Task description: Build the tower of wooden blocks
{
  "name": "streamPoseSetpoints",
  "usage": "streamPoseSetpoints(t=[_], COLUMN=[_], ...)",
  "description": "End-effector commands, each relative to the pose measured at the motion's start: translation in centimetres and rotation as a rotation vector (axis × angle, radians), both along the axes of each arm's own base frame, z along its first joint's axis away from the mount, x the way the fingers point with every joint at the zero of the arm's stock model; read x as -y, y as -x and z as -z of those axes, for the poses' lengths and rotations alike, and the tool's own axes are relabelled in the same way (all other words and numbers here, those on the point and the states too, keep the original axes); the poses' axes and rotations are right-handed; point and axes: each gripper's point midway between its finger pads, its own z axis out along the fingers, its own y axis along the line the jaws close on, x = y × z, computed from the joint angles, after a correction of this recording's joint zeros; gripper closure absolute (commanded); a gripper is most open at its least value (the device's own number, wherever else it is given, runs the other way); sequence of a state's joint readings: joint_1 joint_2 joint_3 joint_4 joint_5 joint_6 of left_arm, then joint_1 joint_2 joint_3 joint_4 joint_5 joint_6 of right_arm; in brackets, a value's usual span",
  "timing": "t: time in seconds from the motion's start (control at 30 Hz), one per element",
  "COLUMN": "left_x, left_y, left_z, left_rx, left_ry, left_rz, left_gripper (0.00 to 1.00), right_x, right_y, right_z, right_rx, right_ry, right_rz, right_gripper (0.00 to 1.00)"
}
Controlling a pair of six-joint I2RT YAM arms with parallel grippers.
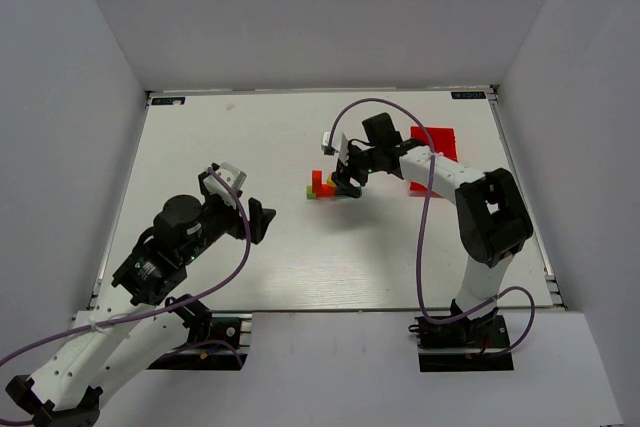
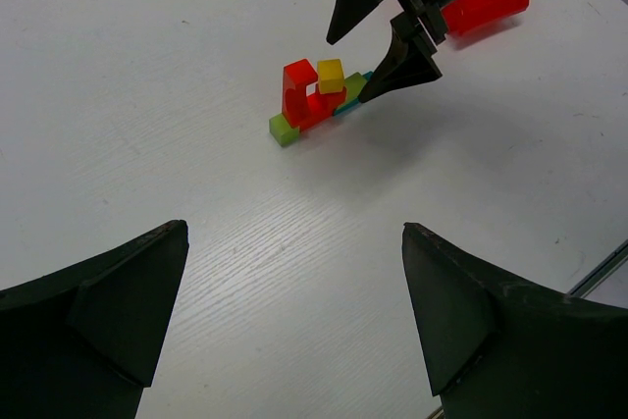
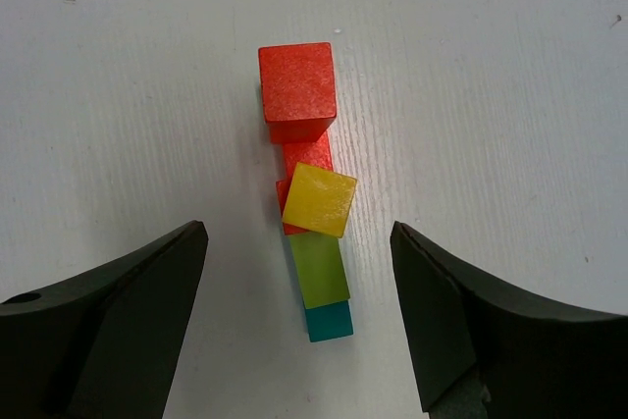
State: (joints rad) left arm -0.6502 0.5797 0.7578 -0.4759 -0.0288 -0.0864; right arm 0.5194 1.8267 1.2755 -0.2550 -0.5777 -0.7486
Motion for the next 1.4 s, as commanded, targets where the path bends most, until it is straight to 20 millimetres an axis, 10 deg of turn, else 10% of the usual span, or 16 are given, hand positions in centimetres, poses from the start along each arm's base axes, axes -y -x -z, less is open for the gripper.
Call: streamPoseSetpoints(t=[0.0,1.37], left_x=[0.01,-0.11], left_y=[0.32,0.22], left_z=[-0.22,-0.22], left_rx=[-0.003,-0.002], left_ry=[0.007,0.005], left_rz=[0.011,0.002], left_gripper=[0.00,0.00], right_x=[-0.89,-1.23], right_y=[-1.26,-1.72], right_z=[-0.76,0.05], right_rx=[0.026,0.009], right_ry=[-0.026,-0.019], right_rz=[0.031,0.042], right_gripper=[0.20,0.42])
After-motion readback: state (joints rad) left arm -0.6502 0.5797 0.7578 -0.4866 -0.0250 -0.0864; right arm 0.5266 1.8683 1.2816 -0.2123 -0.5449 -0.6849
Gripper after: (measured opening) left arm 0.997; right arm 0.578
